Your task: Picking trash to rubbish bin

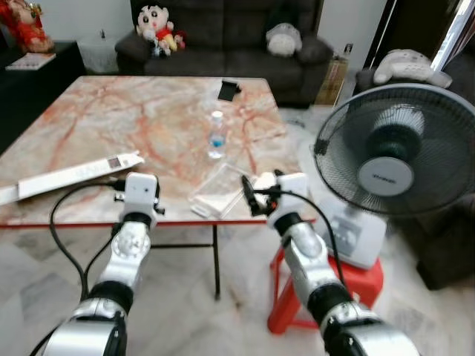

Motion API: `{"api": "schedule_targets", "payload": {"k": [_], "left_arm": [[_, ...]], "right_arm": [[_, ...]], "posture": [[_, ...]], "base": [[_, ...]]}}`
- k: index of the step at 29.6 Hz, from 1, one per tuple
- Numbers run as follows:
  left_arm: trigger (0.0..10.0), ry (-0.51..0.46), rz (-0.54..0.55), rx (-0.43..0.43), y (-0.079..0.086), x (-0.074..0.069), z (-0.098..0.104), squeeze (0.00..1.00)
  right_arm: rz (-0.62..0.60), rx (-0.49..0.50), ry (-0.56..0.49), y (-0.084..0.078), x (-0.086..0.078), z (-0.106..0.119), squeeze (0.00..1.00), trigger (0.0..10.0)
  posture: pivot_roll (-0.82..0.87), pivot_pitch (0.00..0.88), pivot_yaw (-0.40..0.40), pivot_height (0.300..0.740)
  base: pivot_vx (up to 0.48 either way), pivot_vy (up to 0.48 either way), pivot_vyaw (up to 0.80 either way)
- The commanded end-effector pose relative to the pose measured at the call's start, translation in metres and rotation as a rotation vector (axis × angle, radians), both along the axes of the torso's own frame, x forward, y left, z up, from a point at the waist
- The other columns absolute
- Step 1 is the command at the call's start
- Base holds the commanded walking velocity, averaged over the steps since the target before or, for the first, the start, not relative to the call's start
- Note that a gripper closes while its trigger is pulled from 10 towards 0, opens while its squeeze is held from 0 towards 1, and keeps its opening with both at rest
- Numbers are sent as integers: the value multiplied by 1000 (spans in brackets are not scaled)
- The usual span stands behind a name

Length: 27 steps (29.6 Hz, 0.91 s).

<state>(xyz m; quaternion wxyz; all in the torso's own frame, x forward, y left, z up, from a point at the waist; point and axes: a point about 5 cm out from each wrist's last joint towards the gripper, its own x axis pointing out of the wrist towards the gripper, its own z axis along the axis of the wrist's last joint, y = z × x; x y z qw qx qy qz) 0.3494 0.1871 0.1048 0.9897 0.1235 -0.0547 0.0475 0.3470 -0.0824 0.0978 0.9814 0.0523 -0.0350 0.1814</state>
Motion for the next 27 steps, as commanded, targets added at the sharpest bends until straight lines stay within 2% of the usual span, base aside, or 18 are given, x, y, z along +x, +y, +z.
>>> {"api": "schedule_targets", "payload": {"k": [1,12,15,19,27], "left_arm": [[10000,-12,-6,4,0,2,5,0],[10000,-20,4,-22,2,3,6,0],[10000,-21,13,-23,4,3,7,0],[10000,-23,20,-24,6,3,8,0],[10000,-28,22,-22,7,3,9,0]], "right_arm": [[-3,3,-1,-1,1,1,0,10000],[6,-9,-1,1,0,0,0,10000],[11,-13,-3,1,0,0,0,10000],[17,-20,-6,2,0,0,0,10000],[19,-9,-1,3,0,0,0,10000]], "posture": [[51,3,-33,740],[48,3,-33,740],[49,2,-33,740],[49,2,-33,740],[50,4,-32,740]], "base": [[0,0,0],[0,0,0],[263,0,0],[424,0,547],[393,0,0]]}}
